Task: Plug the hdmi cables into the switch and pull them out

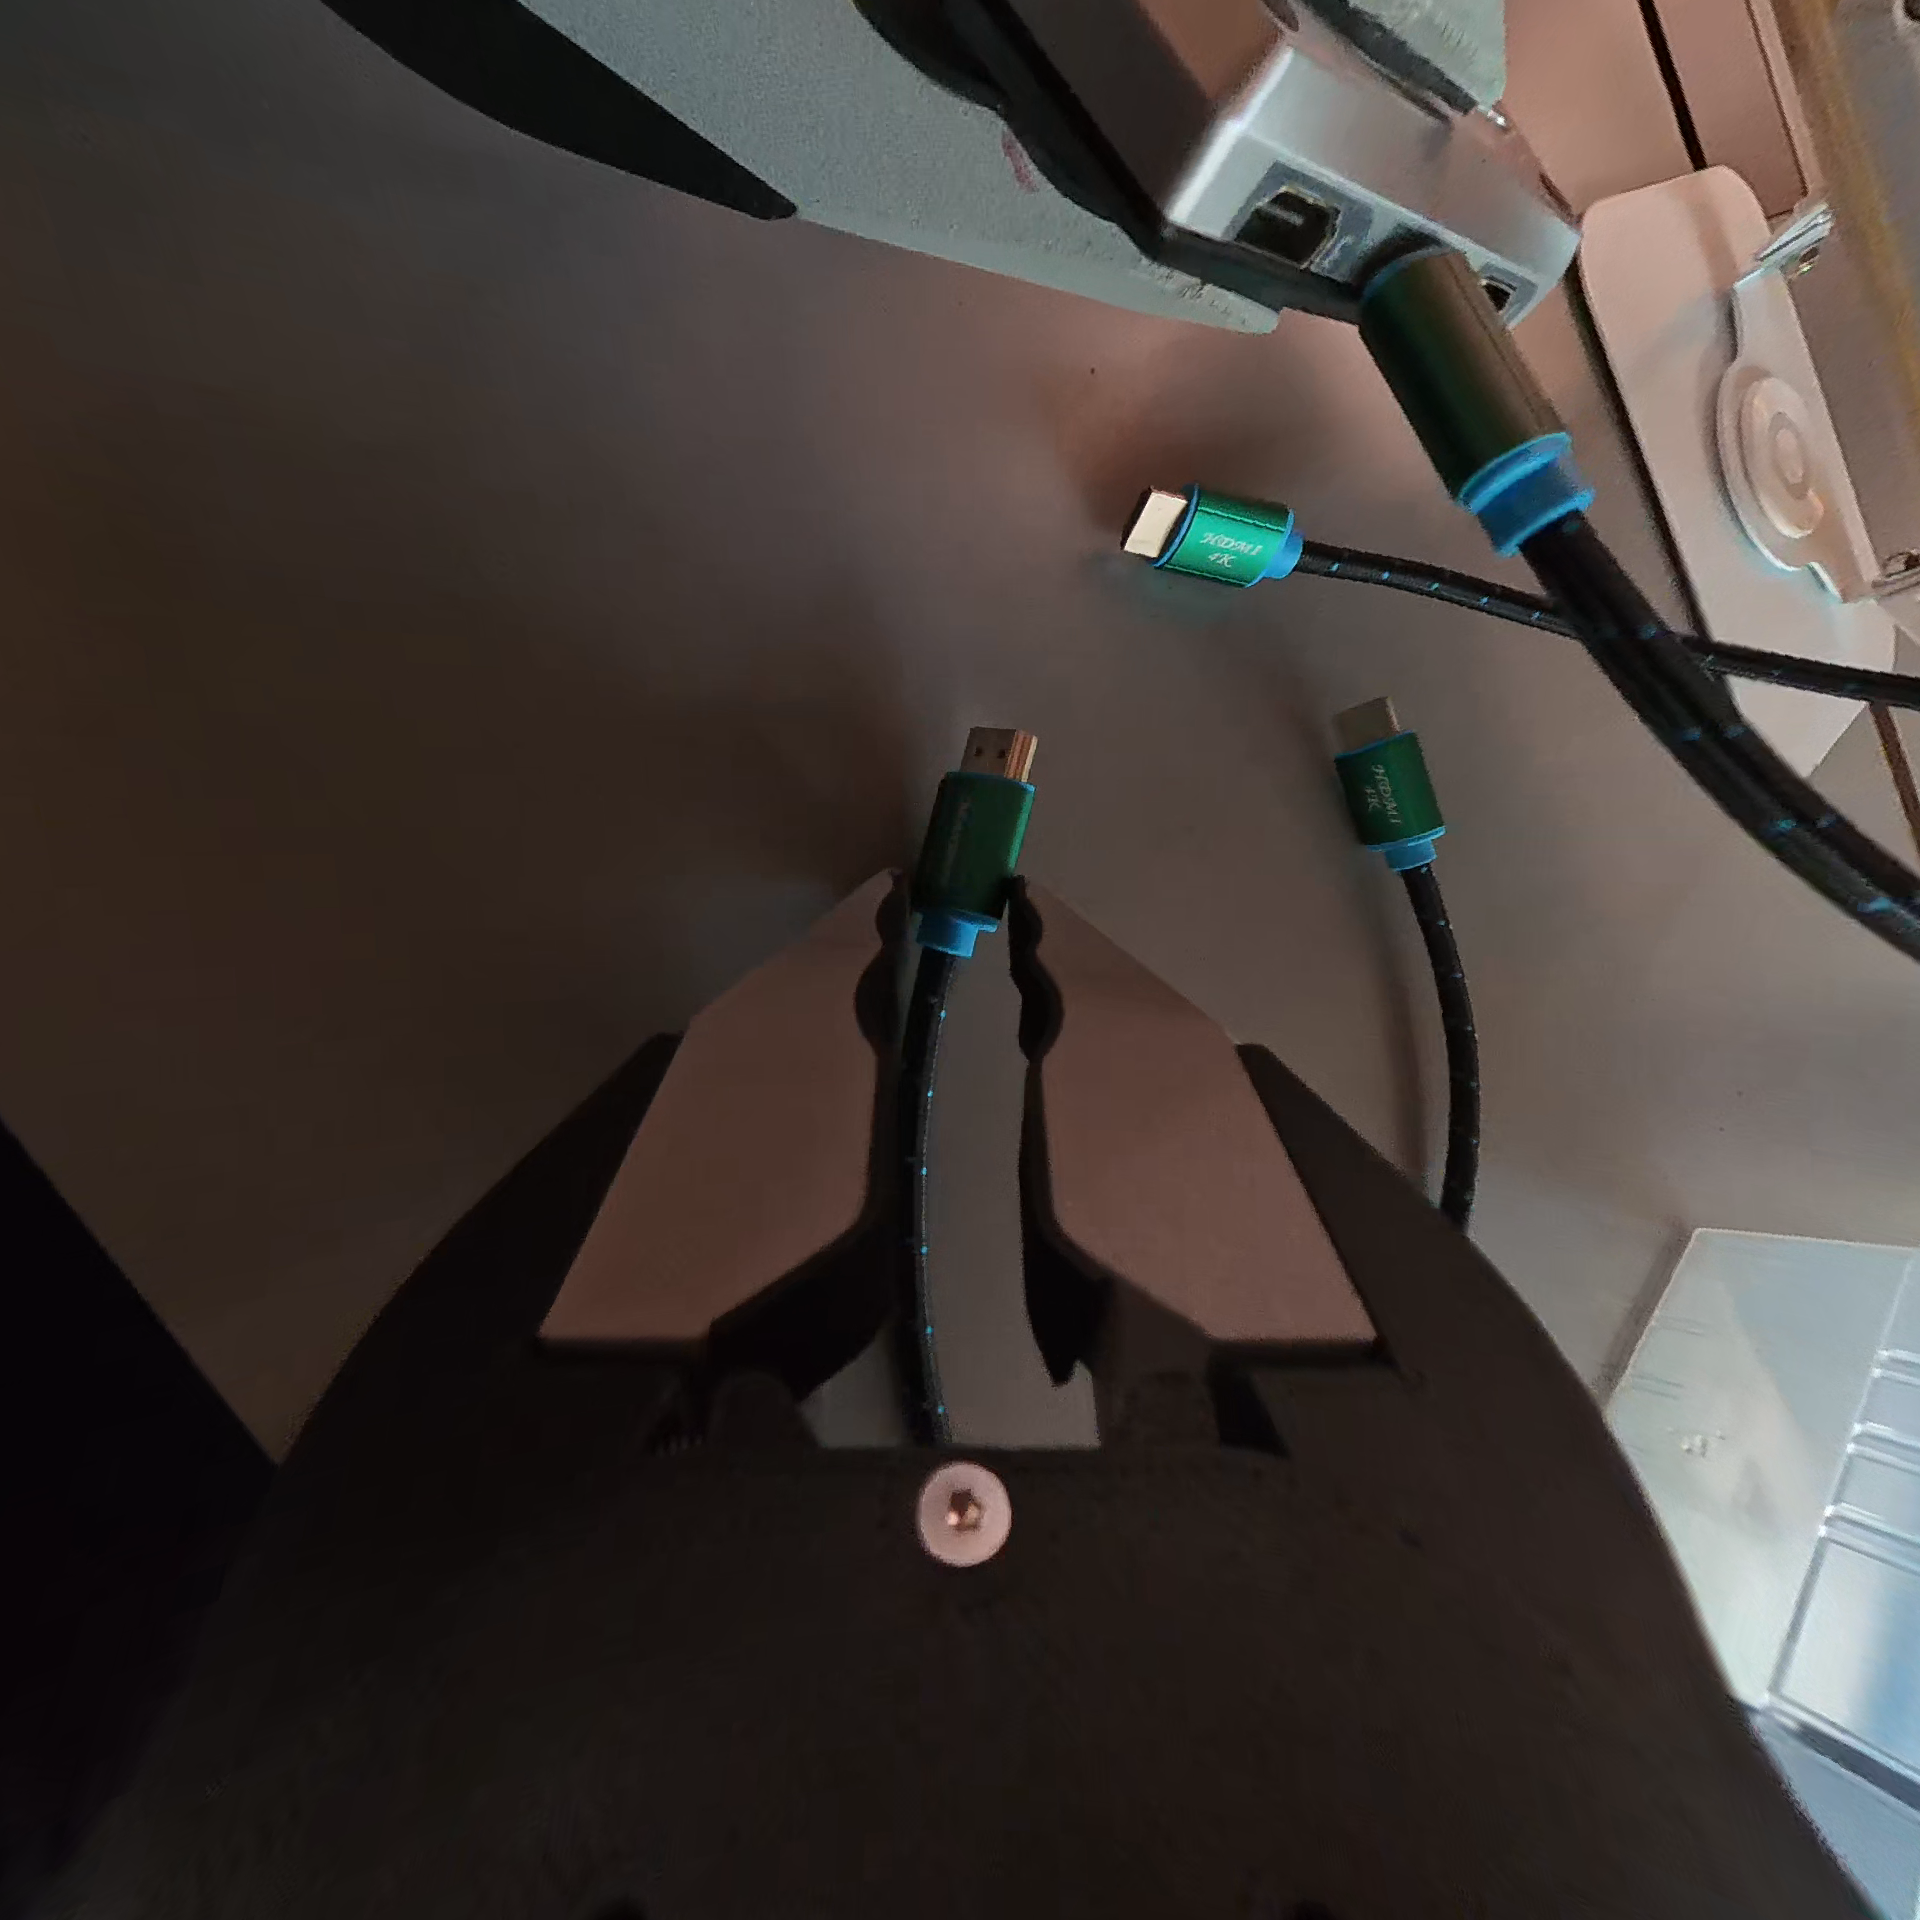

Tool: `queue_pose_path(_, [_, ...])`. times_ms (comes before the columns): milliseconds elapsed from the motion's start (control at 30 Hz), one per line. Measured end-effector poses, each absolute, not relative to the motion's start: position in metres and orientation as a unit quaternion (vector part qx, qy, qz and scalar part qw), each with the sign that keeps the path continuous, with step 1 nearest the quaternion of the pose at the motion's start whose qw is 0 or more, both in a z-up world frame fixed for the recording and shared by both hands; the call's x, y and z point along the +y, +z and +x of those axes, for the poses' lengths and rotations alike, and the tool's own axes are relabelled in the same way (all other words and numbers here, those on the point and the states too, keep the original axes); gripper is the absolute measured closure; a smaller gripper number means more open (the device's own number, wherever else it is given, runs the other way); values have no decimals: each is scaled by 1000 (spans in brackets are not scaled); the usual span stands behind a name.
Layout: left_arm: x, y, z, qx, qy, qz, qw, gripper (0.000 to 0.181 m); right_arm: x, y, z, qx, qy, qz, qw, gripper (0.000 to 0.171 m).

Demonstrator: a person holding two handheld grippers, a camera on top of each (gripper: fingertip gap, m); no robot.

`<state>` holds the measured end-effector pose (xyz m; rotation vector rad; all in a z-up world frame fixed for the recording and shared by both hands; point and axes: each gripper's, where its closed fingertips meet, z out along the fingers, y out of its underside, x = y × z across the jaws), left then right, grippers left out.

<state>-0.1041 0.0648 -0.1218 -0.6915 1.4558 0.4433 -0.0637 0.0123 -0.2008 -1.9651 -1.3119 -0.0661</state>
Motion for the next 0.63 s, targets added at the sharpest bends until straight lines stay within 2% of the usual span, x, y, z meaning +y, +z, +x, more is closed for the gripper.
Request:
queue_pose_path(33, [65,-122,-104,647,197,-307,670,160,14,-201,-62,-514,-34,-769,378,155])
queue_pose_path(167, [65,-122,-104,647,195,-307,670,160,16,-201,-59,-514,-42,-766,384,156])
queue_pose_path(267, [63,-123,-105,651,196,-300,669,161,18,-201,-57,-471,20,-797,378,157])
queue_pose_path(333, [62,-122,-105,651,197,-290,674,160,18,-200,-56,-429,108,-822,360,159])
queue_pose_path(500, [59,-115,-107,642,204,-266,690,161,-3,-158,-72,-290,467,-782,294,164])
queue_pose_path(633, [49,-111,-103,640,196,-239,703,160,-5,-146,-69,-251,579,-737,241,164])
